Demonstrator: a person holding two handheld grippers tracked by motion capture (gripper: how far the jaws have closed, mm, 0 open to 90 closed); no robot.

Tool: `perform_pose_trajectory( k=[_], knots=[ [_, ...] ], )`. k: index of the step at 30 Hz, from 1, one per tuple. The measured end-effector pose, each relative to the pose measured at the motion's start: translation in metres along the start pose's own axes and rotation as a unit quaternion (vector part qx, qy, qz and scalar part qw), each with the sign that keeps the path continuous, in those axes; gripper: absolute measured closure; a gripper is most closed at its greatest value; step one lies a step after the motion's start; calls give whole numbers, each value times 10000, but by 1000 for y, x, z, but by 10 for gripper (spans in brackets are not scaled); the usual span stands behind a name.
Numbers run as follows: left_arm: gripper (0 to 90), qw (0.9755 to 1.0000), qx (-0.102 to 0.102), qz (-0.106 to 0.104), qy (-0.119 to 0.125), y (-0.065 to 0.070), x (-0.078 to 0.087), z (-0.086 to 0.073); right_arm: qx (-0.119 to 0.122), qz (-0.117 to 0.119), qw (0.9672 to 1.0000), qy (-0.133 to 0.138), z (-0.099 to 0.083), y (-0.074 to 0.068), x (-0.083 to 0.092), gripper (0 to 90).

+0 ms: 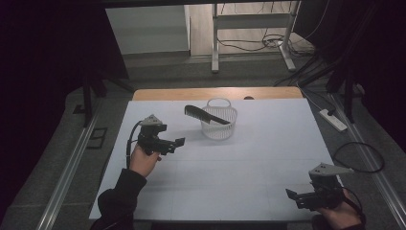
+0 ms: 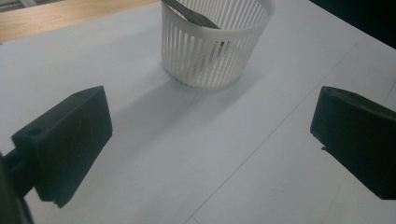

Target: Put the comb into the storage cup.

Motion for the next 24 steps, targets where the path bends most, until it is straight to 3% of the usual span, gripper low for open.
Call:
perform_pose_trajectory(
  k=[24],
  knots=[
    [0, 9999, -110, -73, -49, 17, 9, -11, -1, -56, 10000, 14, -2, 0, 1, 0]
  ],
)
Point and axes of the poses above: each handheld gripper's, and its own axes: x roughly backward along the jaws, z roughly out of its top, y roughly to its right, the point moved 6 cm from there along -x, roughly forward along the jaws, and after that the axes turned 10 degrees about z, right-handed, at the moved point
